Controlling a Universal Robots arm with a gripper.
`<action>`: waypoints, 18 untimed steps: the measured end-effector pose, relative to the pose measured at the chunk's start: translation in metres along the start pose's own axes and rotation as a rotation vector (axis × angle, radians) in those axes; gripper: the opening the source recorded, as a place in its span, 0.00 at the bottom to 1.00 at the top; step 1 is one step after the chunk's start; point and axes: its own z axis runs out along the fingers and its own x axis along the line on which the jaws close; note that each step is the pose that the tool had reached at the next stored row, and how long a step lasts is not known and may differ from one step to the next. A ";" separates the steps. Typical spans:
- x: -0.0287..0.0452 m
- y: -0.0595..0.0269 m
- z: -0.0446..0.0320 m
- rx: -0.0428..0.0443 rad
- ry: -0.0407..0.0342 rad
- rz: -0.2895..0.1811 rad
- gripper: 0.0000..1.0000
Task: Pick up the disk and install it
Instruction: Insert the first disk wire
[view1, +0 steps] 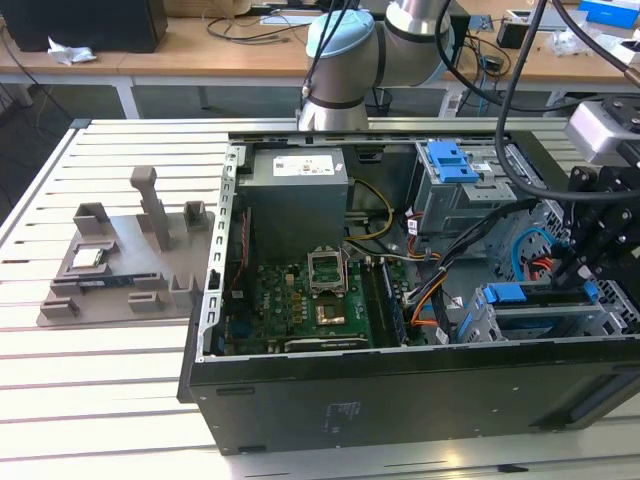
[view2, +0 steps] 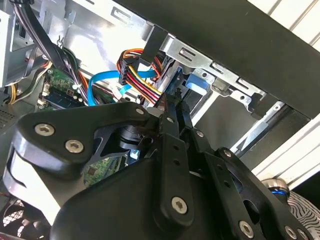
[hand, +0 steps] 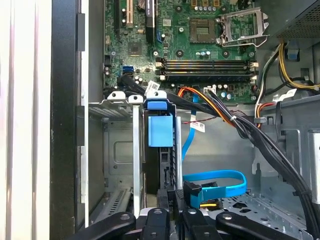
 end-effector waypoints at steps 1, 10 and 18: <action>-0.0001 0.0000 0.0002 -0.0001 -0.0044 0.000 0.17; 0.0007 -0.0001 0.0021 0.0000 -0.0061 0.000 0.17; 0.0002 0.0000 0.0014 0.0003 -0.0057 0.000 0.17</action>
